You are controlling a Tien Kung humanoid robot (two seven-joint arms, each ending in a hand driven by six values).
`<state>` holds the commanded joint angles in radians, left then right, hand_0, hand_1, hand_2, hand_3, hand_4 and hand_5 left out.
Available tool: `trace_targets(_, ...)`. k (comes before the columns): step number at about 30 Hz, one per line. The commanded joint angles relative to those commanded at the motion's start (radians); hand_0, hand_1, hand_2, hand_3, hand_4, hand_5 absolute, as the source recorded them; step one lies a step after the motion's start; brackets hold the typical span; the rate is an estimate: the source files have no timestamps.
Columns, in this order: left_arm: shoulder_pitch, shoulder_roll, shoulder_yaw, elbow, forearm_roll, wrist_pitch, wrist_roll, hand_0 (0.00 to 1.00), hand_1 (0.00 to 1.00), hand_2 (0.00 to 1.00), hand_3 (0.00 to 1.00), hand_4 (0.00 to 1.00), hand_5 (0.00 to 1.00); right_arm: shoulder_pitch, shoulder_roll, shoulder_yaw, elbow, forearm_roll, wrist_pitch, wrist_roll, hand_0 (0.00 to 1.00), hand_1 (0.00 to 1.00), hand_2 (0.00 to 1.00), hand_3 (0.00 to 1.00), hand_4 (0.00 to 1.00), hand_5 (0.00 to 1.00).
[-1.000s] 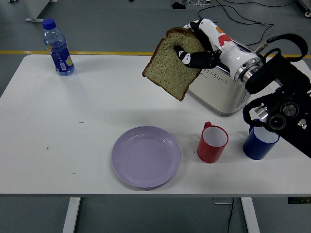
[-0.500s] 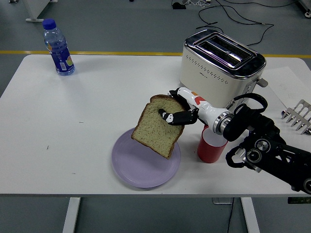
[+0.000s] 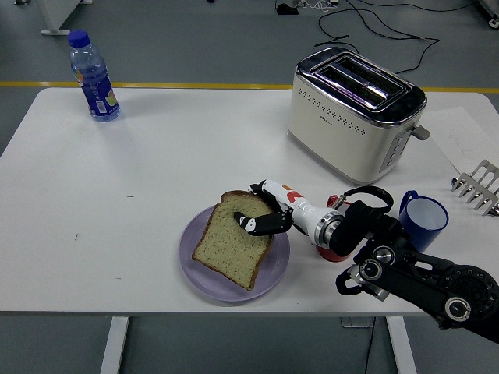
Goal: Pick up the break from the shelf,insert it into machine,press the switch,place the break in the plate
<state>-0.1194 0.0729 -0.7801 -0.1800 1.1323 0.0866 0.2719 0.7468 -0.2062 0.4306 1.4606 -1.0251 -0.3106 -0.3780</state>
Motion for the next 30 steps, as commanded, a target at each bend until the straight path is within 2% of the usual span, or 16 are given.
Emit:
trace_targets(3, 0.0, -0.001, 0.001, 0.0, -0.001, 0.0, 0.0, 0.655, 0.592, 0.59, 0.599, 0.33, 0.936, 0.004, 0.023, -0.009, -0.033, 0.01, 0.005, 0.015, 0.114, 0.183, 0.297, 0.457, 0.366, 0.002)
trace_targets(7, -0.001, -0.003, 0.017, 0.0, -0.019, 0.003, -0.002, 0.655, 0.592, 0.59, 0.599, 0.33, 0.936, 0.012, 0.042, -0.011, -0.091, 0.052, 0.056, 0.078, 0.114, 0.183, 0.297, 0.457, 0.366, 0.002)
trace_targets(8, -0.001, -0.003, 0.019, 0.0, -0.021, 0.003, -0.002, 0.655, 0.592, 0.59, 0.599, 0.331, 0.937, 0.014, 0.044, -0.01, -0.101, 0.058, 0.064, 0.094, 0.22, 0.297, 0.379, 0.502, 0.331, 0.002)
trace_targets(11, -0.001, -0.003, 0.018, 0.0, -0.019, 0.002, -0.001, 0.655, 0.592, 0.59, 0.599, 0.331, 0.937, 0.017, 0.05, -0.003, -0.118, 0.043, 0.078, 0.12, 0.22, 0.297, 0.379, 0.502, 0.331, 0.002)
trace_targets(13, 0.0, -0.004, 0.014, 0.0, -0.014, 0.001, 0.0, 0.655, 0.592, 0.59, 0.599, 0.331, 0.937, 0.022, 0.057, 0.008, -0.132, 0.0, 0.111, 0.14, 0.22, 0.297, 0.379, 0.502, 0.331, 0.002)
trace_targets(14, 0.0, -0.005, 0.012, 0.0, -0.013, 0.001, 0.001, 0.655, 0.592, 0.591, 0.6, 0.33, 0.937, 0.023, 0.058, 0.01, -0.135, -0.011, 0.124, 0.143, 0.385, 0.47, 0.511, 0.562, 0.489, 0.111)
trace_targets(19, 0.001, -0.005, 0.012, 0.0, -0.014, 0.002, 0.001, 0.655, 0.592, 0.591, 0.6, 0.33, 0.937, 0.023, 0.063, 0.014, -0.152, -0.059, 0.186, 0.148, 0.385, 0.47, 0.511, 0.562, 0.489, 0.111)
trace_targets(20, 0.001, -0.005, 0.012, 0.0, -0.014, 0.002, 0.001, 0.655, 0.592, 0.59, 0.6, 0.33, 0.938, 0.023, 0.062, 0.014, -0.154, -0.072, 0.194, 0.148, 0.543, 0.581, 0.591, 0.616, 0.559, 0.145)
trace_targets(25, 0.001, -0.005, 0.011, 0.0, -0.013, 0.003, 0.0, 0.655, 0.592, 0.59, 0.6, 0.33, 0.938, 0.021, 0.065, 0.021, -0.166, -0.13, 0.201, 0.145, 0.543, 0.581, 0.591, 0.616, 0.559, 0.145)
trace_targets(26, 0.001, -0.005, 0.011, 0.0, -0.013, 0.003, 0.001, 0.655, 0.593, 0.59, 0.6, 0.331, 0.938, 0.021, 0.065, 0.021, -0.166, -0.132, 0.201, 0.145, 0.604, 0.628, 0.626, 0.643, 0.588, 0.158)
trace_targets(30, 0.001, -0.004, 0.031, 0.0, -0.029, 0.005, -0.002, 0.655, 0.593, 0.59, 0.6, 0.331, 0.938, 0.02, 0.067, 0.033, -0.173, -0.197, 0.194, 0.134, 0.604, 0.628, 0.626, 0.643, 0.588, 0.158)
